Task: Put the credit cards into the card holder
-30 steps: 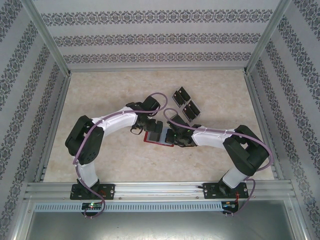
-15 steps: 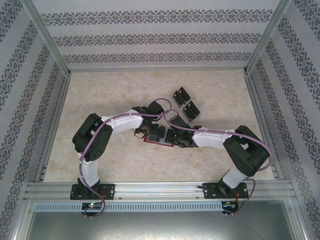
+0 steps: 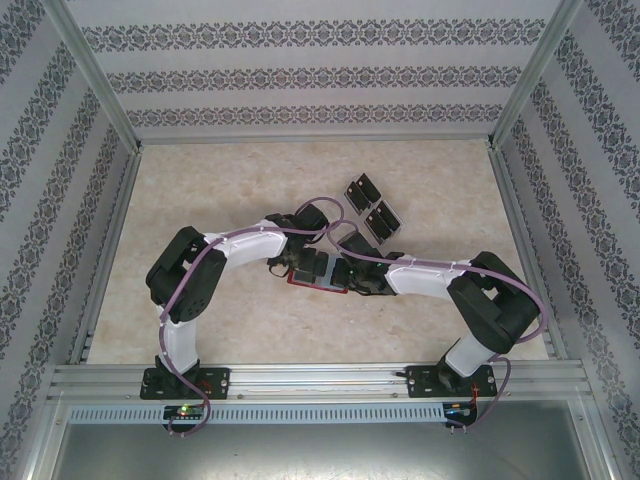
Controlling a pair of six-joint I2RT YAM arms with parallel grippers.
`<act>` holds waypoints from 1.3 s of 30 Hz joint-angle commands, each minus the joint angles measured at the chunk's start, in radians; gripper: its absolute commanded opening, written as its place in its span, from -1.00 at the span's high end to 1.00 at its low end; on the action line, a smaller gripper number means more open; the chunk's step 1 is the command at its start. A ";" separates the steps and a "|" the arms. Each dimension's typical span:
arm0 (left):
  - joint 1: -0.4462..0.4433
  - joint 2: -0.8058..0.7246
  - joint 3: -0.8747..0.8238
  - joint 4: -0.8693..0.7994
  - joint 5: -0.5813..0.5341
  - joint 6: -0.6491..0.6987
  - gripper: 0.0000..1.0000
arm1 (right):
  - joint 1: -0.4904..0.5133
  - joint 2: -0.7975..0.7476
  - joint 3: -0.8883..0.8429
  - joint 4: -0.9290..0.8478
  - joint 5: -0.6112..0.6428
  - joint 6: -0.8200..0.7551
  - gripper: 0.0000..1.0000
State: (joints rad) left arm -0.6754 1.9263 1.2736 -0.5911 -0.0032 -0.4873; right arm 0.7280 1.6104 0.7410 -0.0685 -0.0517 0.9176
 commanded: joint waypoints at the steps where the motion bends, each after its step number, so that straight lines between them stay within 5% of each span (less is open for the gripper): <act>1: -0.003 0.001 -0.017 -0.062 -0.076 0.003 -1.00 | -0.016 -0.001 -0.029 -0.085 0.037 0.003 1.00; 12: 0.025 -0.036 -0.034 -0.070 -0.109 0.015 -1.00 | -0.017 -0.005 -0.022 -0.096 0.037 -0.002 1.00; 21: 0.027 -0.083 -0.006 -0.042 -0.031 0.019 -1.00 | -0.019 -0.024 0.020 -0.080 -0.023 -0.056 0.99; 39: 0.152 -0.245 -0.192 0.049 0.075 -0.012 -1.00 | -0.029 -0.021 0.150 -0.178 -0.035 -0.098 0.41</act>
State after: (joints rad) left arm -0.5385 1.6909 1.1172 -0.5606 0.0525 -0.5129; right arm 0.7086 1.5631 0.8734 -0.2047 -0.0940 0.8295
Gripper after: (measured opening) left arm 0.999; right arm 0.291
